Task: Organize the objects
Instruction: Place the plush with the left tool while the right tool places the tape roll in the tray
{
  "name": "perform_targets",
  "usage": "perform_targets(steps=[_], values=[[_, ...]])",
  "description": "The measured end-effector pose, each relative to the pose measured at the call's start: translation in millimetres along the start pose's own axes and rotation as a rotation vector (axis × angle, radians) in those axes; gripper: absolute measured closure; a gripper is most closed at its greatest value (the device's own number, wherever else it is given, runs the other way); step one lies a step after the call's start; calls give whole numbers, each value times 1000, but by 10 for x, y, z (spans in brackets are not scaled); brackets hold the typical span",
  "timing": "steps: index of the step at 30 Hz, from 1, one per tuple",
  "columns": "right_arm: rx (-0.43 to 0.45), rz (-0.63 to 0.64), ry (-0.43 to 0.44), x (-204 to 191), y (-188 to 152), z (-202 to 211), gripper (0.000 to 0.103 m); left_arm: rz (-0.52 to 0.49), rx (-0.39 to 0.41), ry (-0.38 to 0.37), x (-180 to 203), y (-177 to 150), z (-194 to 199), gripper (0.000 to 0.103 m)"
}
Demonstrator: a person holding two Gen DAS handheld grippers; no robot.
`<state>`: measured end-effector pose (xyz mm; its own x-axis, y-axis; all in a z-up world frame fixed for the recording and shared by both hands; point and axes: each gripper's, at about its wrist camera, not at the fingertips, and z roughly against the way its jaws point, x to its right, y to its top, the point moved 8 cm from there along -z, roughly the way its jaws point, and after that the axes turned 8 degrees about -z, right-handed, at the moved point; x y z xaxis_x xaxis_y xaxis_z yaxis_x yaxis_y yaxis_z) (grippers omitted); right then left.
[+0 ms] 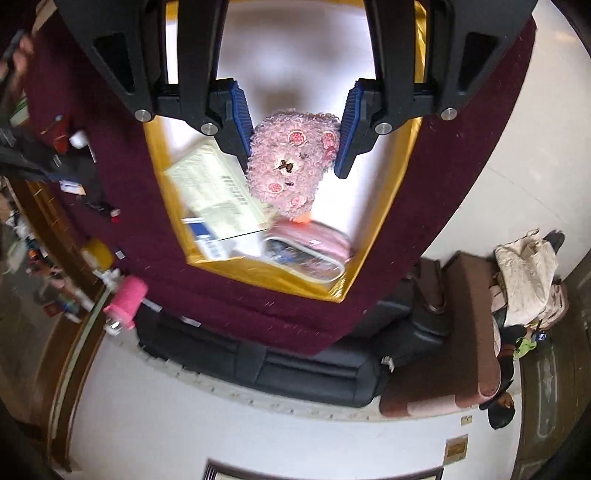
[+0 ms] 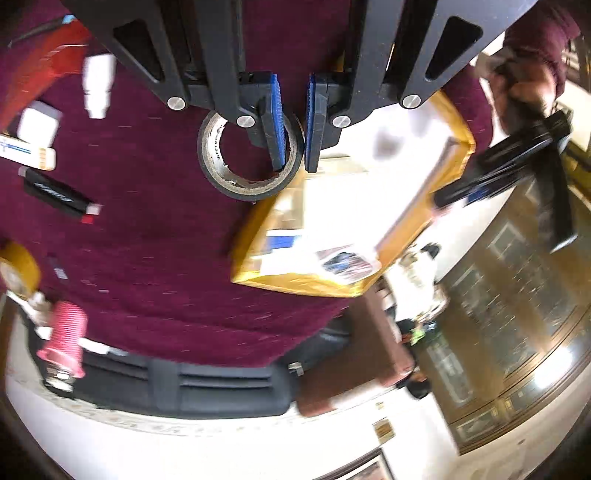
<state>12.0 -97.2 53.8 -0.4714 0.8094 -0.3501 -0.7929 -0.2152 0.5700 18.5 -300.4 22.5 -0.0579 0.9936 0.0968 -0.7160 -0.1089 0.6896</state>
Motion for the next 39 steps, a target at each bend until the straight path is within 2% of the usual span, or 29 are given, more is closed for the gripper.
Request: perform_targets(steps=[6, 11, 17, 27, 30, 34, 36, 39], values=[[-92, 59, 86, -602, -249, -407, 91, -14, -97, 23, -148, 43, -409, 62], [-166, 91, 109, -921, -445, -773, 91, 16, -139, 22, -285, 91, -676, 62], [-213, 122, 65, -1027, -536, -1125, 91, 38, -145, 1, -341, 121, -743, 62], [-206, 171, -17, -1020, -440, -1407, 90, 42, -139, -27, -303, 115, -725, 57], [-206, 171, -26, -1018, -431, -1450, 90, 44, -135, -35, -298, 123, -718, 54], [-215, 169, -35, -1016, -401, -1542, 89, 84, -115, -99, -271, 151, -681, 35], [-213, 163, -41, -997, -388, -1546, 85, 115, -110, -127, -259, 156, -647, 29], [-197, 144, -63, -948, -363, -1504, 62, 143, -108, -154, -240, 163, -603, 27]])
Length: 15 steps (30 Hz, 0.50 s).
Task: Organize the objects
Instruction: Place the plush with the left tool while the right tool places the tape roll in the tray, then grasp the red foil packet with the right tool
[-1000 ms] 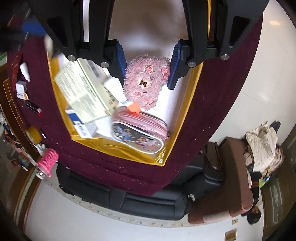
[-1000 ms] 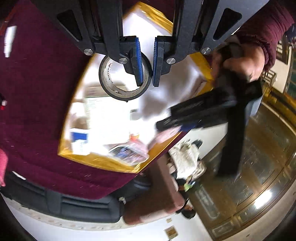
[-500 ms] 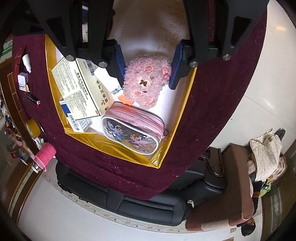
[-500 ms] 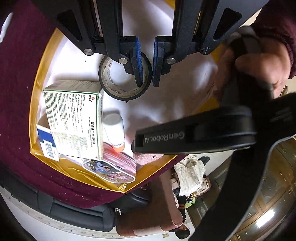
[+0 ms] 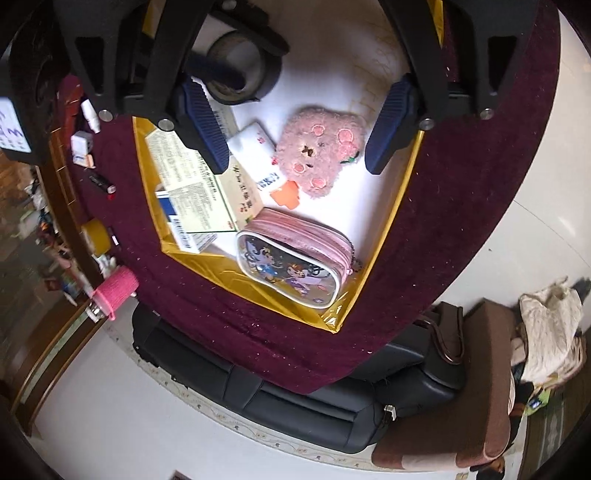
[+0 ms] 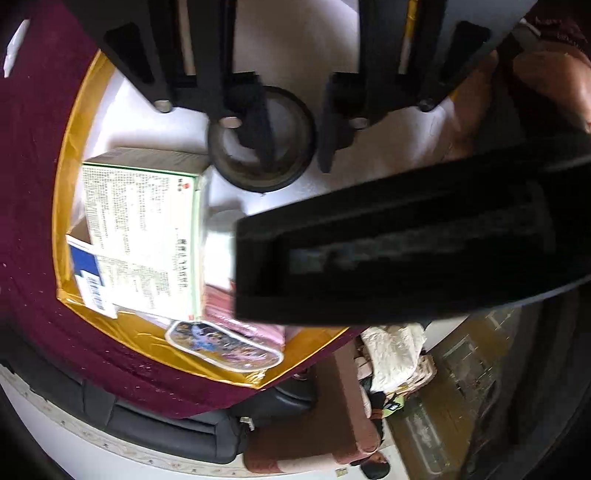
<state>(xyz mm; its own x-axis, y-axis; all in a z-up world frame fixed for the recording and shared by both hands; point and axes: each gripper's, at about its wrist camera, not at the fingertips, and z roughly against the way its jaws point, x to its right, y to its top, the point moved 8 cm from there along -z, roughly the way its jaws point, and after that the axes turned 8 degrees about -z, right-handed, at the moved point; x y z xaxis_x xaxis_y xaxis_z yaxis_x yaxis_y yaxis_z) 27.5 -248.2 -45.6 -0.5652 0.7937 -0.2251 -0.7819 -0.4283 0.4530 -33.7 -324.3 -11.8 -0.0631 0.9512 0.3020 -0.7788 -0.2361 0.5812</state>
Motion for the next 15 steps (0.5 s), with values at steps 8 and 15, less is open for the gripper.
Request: perform_targets(steps=[8, 15], values=[[72, -53, 113, 61, -113, 496, 35, 53, 55, -84, 117, 3, 419, 19], [241, -56, 113, 281, -464, 1138, 18, 26, 94, -109, 521, -95, 758, 15]])
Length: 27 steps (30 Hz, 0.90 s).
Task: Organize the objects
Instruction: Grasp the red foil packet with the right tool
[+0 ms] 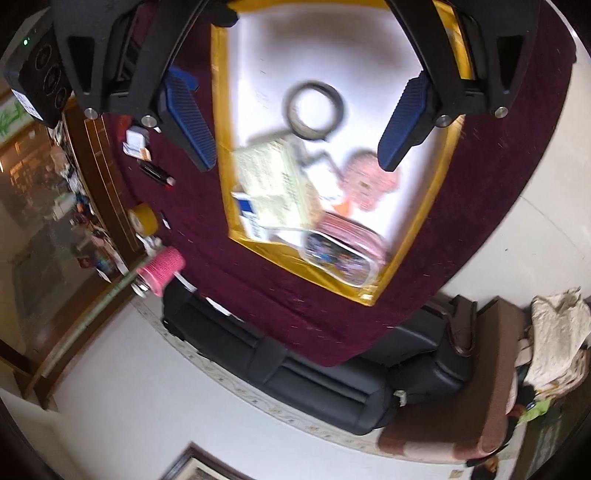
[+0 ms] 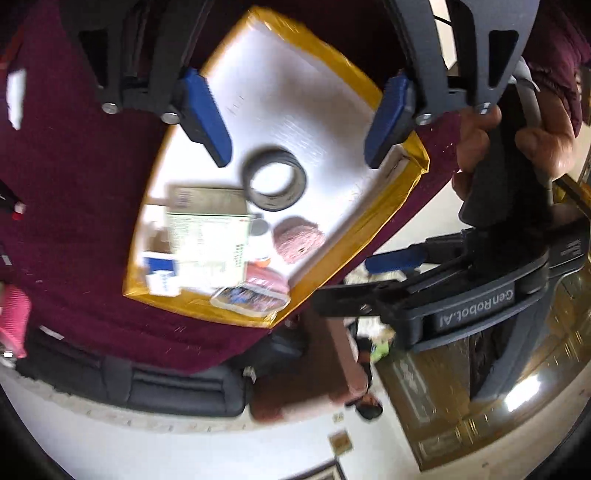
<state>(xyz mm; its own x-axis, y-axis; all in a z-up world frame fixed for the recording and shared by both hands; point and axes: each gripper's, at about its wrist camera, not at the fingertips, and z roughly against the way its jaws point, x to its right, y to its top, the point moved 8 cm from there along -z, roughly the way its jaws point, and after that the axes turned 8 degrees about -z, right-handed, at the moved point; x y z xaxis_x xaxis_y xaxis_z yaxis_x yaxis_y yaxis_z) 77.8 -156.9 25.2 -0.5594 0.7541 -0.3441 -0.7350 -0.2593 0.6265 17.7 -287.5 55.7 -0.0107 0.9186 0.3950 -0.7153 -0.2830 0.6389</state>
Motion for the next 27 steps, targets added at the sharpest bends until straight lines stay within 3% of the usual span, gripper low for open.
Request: perform_targets(steps=[5, 11, 14, 20, 23, 27], values=[[86, -112, -17, 422, -108, 392, 12, -83, -12, -109, 702, -187, 33, 14], [155, -316, -51, 1208, -350, 842, 12, -209, -48, -179, 1549, -591, -131, 14], [204, -409, -90, 1607, -489, 1177, 12, -261, -62, -177, 1861, -799, -273, 14], [316, -596, -205, 2529, -735, 1846, 12, -284, -134, -229, 2186, -1122, -518, 14], [362, -671, -259, 2966, -783, 2189, 11, -279, -151, -213, 2201, -1182, -635, 14], [359, -772, -284, 3515, -782, 2367, 10, -253, -182, -216, 2192, -1256, -723, 14]])
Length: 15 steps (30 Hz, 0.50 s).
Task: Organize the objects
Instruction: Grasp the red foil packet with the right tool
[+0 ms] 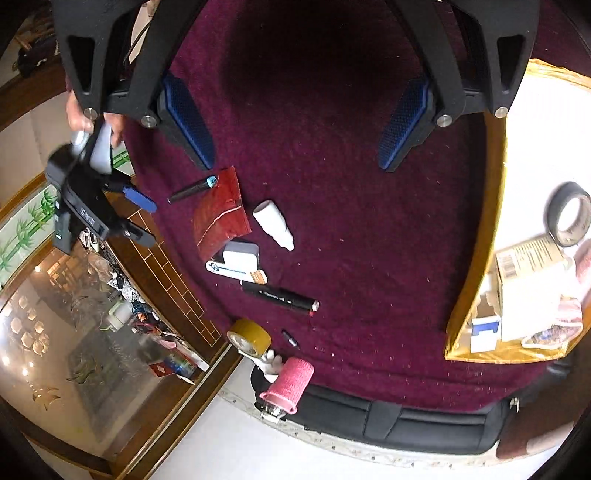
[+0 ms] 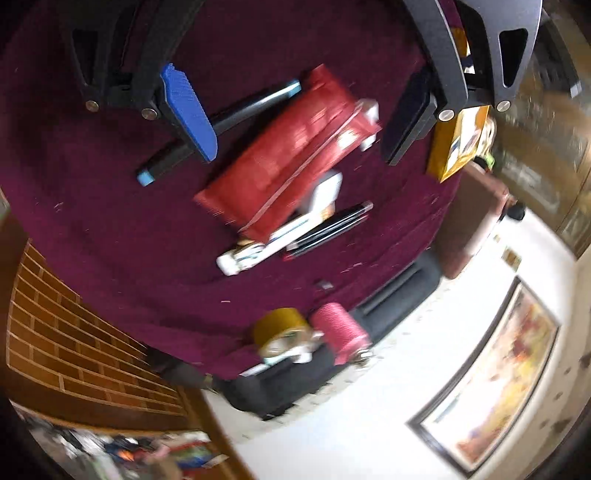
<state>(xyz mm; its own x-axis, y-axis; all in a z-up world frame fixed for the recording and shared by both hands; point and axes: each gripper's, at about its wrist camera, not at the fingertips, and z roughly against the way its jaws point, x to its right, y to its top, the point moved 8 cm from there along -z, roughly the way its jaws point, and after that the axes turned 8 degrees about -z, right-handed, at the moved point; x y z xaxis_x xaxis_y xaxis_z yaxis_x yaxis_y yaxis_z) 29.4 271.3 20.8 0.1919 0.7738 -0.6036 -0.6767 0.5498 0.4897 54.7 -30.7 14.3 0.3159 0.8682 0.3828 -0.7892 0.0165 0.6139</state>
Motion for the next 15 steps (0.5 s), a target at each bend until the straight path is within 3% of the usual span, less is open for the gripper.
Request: perform_targets(steps=[3, 5, 8, 12, 15], values=[[-50, -50, 42, 56, 94, -127, 10, 7, 5, 14, -29, -8, -7, 14], [-40, -45, 41, 11, 166, -193, 10, 16, 2, 30, -64, -9, -17, 14], [-94, -62, 10, -51, 172, -435, 10, 25, 0, 36, -96, -17, -16, 14], [-180, -37, -112, -144, -12, -786, 9, 22, 0, 45, -122, -10, -4, 14], [-151, 51, -196, -305, -120, -827, 9, 21, -3, 48, -120, 2, -20, 14]])
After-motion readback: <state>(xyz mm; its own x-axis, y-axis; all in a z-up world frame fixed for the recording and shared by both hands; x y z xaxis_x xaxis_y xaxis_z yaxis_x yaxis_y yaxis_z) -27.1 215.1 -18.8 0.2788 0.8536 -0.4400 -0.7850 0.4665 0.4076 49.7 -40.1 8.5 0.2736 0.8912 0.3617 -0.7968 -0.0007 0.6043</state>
